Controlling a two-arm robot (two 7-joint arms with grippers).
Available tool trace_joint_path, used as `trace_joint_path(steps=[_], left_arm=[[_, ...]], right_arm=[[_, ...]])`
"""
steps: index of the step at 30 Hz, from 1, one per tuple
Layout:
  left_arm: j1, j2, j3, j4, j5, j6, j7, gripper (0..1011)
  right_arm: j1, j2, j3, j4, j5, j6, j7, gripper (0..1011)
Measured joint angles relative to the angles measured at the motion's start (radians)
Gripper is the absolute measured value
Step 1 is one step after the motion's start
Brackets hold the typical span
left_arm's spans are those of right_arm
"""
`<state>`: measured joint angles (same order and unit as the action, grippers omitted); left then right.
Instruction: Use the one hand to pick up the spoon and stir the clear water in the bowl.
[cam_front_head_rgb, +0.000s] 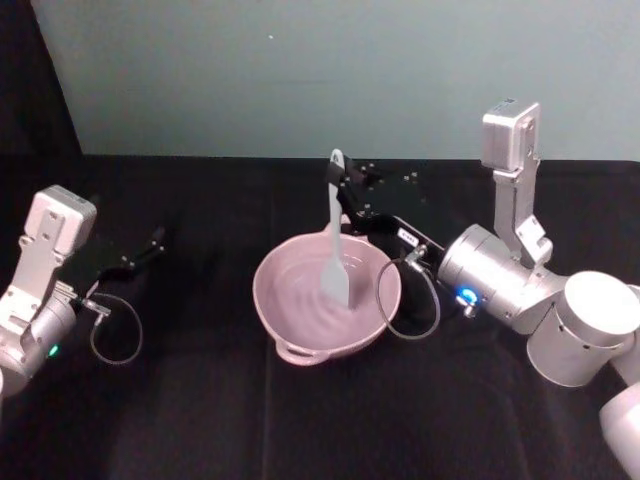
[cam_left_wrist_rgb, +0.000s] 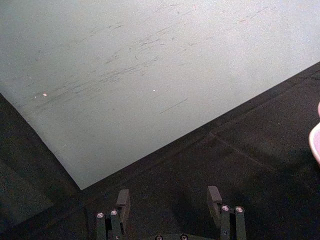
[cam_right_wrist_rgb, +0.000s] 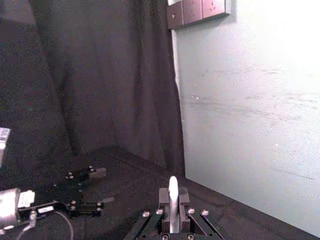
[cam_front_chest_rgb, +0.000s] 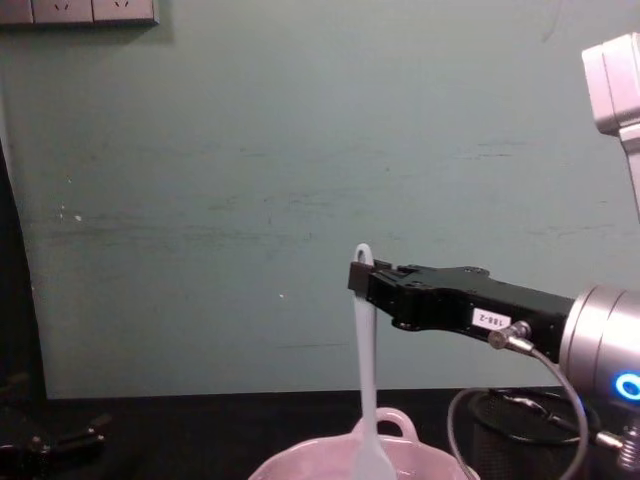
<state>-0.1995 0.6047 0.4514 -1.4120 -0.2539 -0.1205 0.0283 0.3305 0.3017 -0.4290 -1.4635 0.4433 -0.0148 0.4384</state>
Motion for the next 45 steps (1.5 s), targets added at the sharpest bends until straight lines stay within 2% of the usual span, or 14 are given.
trace_joint_path(steps=[9, 17, 18, 23, 34, 39, 45], left_arm=[[0.0, 0.0, 0.0, 0.0, 0.0, 0.0, 0.0, 1011], [0.0, 0.0, 0.0, 0.0, 0.0, 0.0, 0.0, 1011], [0.0, 0.0, 0.0, 0.0, 0.0, 0.0, 0.0, 1011], [0.0, 0.0, 0.0, 0.0, 0.0, 0.0, 0.0, 1011], [0.0, 0.0, 0.0, 0.0, 0.0, 0.0, 0.0, 1011], [0.0, 0.0, 0.0, 0.0, 0.0, 0.0, 0.0, 1011], [0.0, 0.0, 0.0, 0.0, 0.0, 0.0, 0.0, 1011]], right_arm=[[-0.005, -0.006, -0.006, -0.038, 0.008, -0.018, 0.008, 111], [-0.006, 0.001, 0.012, -0.115, 0.031, -0.021, 0.005, 110], [-0.001, 0.005, 0.016, -0.14, 0.035, -0.01, -0.002, 110], [0.014, 0.012, 0.018, -0.177, 0.04, 0.022, -0.02, 110], [0.037, 0.03, 0.018, -0.217, 0.047, 0.077, -0.051, 111], [0.038, 0.053, 0.044, -0.227, 0.057, 0.097, -0.066, 110], [0.025, 0.099, 0.105, -0.227, 0.071, 0.103, -0.086, 110]])
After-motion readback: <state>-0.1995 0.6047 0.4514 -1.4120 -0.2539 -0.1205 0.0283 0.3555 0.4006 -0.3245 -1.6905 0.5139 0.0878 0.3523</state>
